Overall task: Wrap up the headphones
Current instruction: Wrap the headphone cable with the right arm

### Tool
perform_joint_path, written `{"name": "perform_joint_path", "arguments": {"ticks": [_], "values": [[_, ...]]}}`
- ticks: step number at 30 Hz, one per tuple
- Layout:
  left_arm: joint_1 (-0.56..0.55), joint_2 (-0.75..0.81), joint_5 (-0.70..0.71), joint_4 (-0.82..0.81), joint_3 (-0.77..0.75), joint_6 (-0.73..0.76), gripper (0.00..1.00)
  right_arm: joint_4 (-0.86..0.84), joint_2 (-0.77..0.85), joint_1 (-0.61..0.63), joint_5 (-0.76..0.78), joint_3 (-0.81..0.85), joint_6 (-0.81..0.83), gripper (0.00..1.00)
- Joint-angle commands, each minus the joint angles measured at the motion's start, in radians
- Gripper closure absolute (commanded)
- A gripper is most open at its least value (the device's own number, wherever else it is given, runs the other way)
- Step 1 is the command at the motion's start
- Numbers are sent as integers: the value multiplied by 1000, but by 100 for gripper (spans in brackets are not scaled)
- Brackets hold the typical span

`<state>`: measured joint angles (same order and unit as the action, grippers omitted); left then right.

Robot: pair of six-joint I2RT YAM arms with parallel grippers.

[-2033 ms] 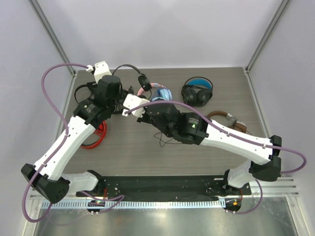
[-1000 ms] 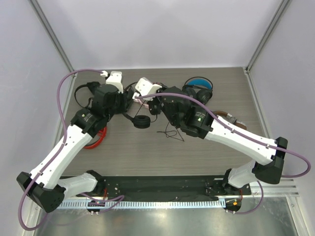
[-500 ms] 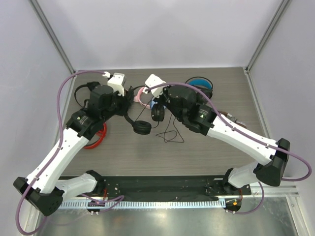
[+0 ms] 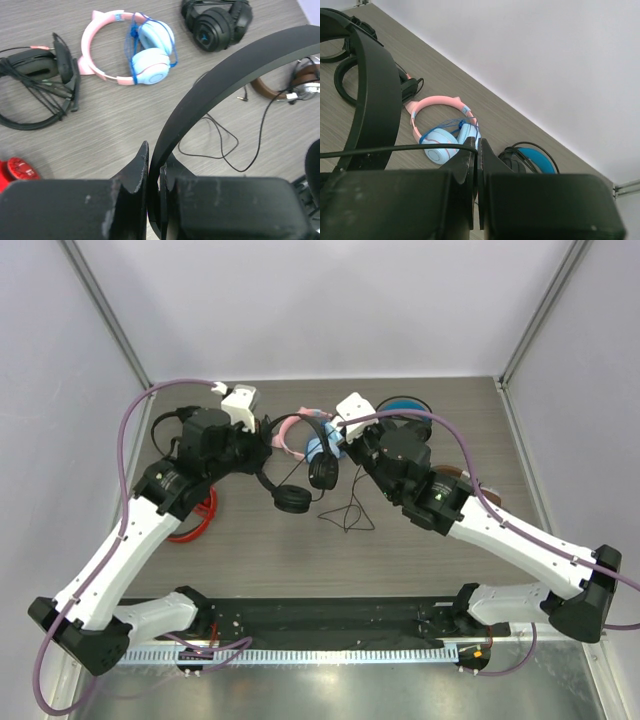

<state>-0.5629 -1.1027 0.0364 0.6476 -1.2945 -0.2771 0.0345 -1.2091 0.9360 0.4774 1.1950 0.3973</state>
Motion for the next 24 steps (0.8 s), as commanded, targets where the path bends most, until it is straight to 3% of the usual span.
{"name": "perform_joint_path", "arguments": {"ticks": [1, 15, 21, 24], "values": [[-2, 4, -79, -20, -54, -19, 100, -88, 28, -14, 46, -20, -51, 99], [0, -23, -210, -40, -186, -129, 100, -241, 57, -32, 67, -149, -176, 99], [1, -43, -248, -60, -224, -180, 100, -357, 72, -34, 102, -228, -282, 87], [1, -51, -257, -71, -239, -207, 100, -398, 69, -34, 110, -261, -325, 87]]}}
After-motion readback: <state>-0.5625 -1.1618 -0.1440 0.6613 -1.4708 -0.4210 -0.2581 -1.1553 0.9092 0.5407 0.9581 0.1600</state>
